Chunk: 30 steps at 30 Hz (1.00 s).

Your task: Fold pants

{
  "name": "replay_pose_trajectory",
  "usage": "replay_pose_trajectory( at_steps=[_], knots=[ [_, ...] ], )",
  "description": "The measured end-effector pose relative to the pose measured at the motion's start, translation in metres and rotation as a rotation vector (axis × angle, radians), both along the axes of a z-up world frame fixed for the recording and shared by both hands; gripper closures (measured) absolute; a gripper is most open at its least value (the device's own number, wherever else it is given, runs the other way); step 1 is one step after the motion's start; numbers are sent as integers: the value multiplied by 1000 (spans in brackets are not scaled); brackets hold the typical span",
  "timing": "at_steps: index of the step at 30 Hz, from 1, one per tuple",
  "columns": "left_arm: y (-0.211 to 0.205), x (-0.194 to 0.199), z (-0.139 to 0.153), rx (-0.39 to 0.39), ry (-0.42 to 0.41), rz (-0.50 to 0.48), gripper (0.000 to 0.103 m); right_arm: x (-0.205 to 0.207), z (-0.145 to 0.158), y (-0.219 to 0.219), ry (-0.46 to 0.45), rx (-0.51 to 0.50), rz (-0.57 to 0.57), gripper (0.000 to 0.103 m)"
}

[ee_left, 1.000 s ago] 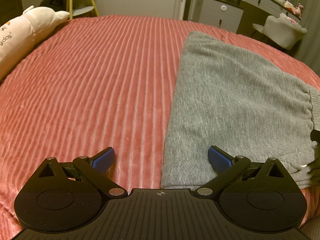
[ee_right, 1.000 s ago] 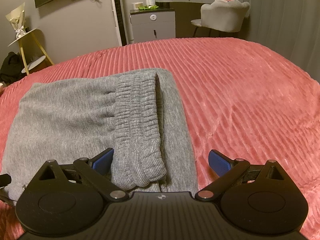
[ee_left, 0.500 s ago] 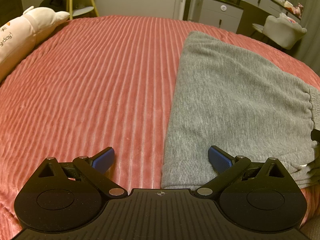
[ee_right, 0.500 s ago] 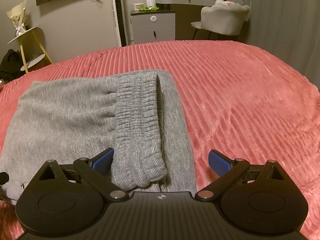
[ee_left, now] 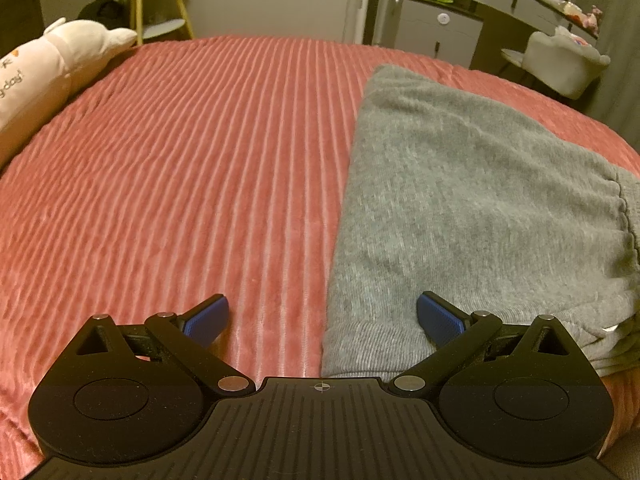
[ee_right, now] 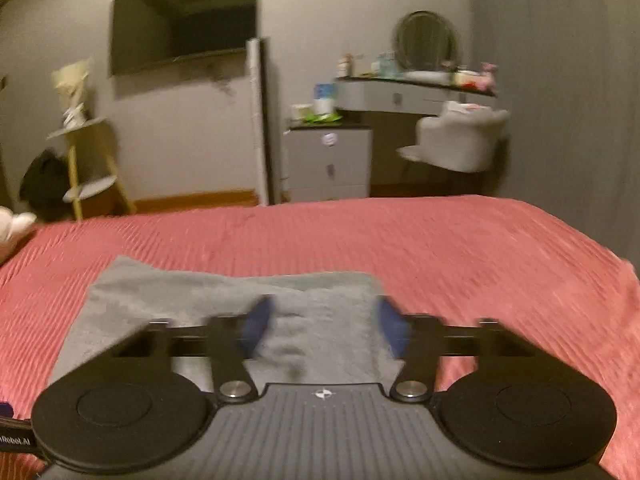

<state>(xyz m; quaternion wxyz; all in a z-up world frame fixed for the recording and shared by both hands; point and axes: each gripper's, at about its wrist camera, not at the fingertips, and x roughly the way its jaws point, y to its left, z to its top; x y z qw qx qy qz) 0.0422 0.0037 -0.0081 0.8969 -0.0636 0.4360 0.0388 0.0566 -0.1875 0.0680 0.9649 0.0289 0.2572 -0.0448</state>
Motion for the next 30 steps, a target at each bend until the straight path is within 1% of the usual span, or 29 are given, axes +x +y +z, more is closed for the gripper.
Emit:
replay_pose_trajectory(
  at_steps=[1,3,5,6,8,9,11,13,15,16,17,18,19,20,21,22,23,24,26,27,29,30],
  knots=[
    [1,0,-1,-6,-1,-1,0,10,0,4,9,2,22,79],
    [3,1,-2,-21,0,1,0,28,-4,11,34,-5,46,81],
    [4,1,-2,-29,-1,3,0,44,-11,21,63,-29,59,81],
    [4,0,-1,-30,-5,3,0,54,-18,23,101,-33,74,81],
    [4,-1,0,-26,-16,2,0,66,-38,24,237,14,97,81],
    [4,-2,2,-23,-21,1,0,64,-44,25,260,27,111,81],
    [4,-6,8,-15,-49,7,2,46,-44,32,239,-20,165,81],
    [5,-14,18,-6,-95,13,3,23,-40,30,209,-33,202,81],
    [6,-16,27,5,-134,2,3,2,-38,16,207,17,201,82],
    [4,-14,31,18,-148,-5,3,-7,-36,5,195,65,200,83],
    [3,-9,32,27,-144,-19,3,-17,-31,-7,183,126,199,83],
    [2,-1,31,23,-125,-37,3,-26,-25,-19,162,180,169,78],
    [2,9,28,-2,-88,-60,3,-33,-18,-29,136,187,100,59],
    [3,17,25,-46,-49,-85,4,-37,-13,-36,118,174,35,45],
    [5,25,22,-106,-18,-116,6,-39,-10,-47,98,180,-18,25],
    [7,31,20,-171,1,-148,9,-37,-10,-60,97,233,-17,24],
    [8,37,20,-226,7,-173,10,-34,-14,-70,129,290,-2,25],
    [8,43,19,-255,14,-187,9,-26,-20,-79,186,364,18,25],
    [5,59,15,-254,49,-201,7,-13,-32,-86,246,471,81,25],
    [4,66,10,-250,76,-210,7,-5,-38,-88,265,500,100,25],
    [5,80,-2,-297,137,-215,7,13,-50,-89,310,543,125,25],
    [5,84,-6,-325,155,-215,6,25,-61,-91,363,589,138,23]
  ],
)
